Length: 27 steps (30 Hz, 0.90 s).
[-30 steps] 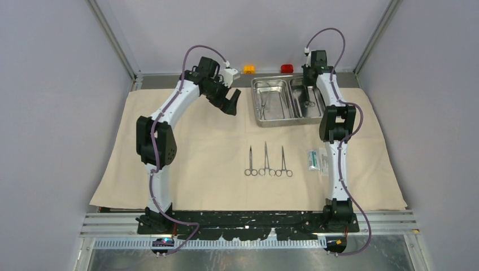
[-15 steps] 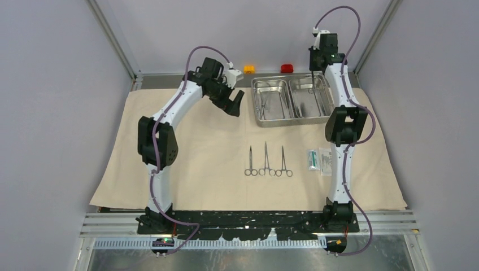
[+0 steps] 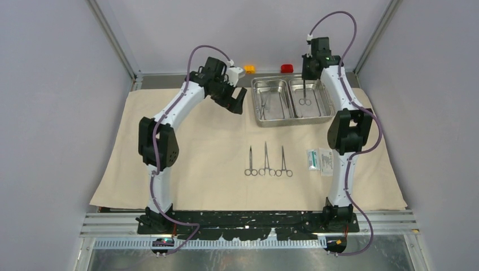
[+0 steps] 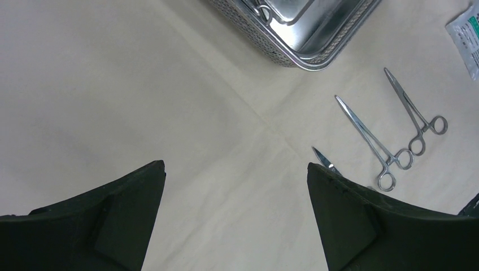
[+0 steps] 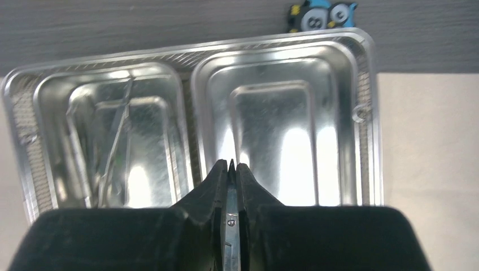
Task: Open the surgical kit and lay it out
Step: Pick up the medical item from the container, then place the medical item in the surgical kit.
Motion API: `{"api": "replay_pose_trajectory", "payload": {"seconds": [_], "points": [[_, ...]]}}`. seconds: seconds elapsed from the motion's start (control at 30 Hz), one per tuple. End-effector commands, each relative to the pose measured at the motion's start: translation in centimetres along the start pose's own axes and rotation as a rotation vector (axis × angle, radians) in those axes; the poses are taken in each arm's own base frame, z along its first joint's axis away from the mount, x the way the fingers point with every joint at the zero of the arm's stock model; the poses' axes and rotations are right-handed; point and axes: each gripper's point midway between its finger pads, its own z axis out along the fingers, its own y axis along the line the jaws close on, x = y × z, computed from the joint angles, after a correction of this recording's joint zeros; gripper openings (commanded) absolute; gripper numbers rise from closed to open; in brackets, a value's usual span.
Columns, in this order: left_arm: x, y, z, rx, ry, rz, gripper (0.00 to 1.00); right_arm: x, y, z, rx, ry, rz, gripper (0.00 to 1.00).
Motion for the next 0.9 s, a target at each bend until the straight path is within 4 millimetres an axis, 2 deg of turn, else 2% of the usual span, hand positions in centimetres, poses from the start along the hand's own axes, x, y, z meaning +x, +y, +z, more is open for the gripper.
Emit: {"api": "replay_pose_trajectory", "payload": {"seconds": [0.0, 0.33, 0.57, 0.77, 0.87], "points": [[-3.9, 1.1, -4.7, -0.134, -0.141, 0.015, 1.00, -2.0, 4.7, -6.3, -0.058, -0.087, 0.084, 0.00], [-3.7, 5.6, -8.7, -0.296, -0.227, -0.078, 1.00, 7.3, 13.8, -8.7, -0.119, 0.047, 0.099, 0.00], [-3.3, 7.8, -11.9, -0.407, -0.272, -0.131, 1.00, 13.2, 21.5, -10.9, -0.165, 0.131, 0.042, 0.00], [-3.0, 8.2, -13.8, -0.437, -0.296, -0.149, 1.00, 16.9, 26.4, -11.6, -0.199, 0.182, 0.037, 0.00], [-2.8, 8.0, -14.5, -0.449, -0.301, -0.147, 1.00, 18.5, 28.0, -11.6, -0.195, 0.204, 0.041, 0.00]]}}
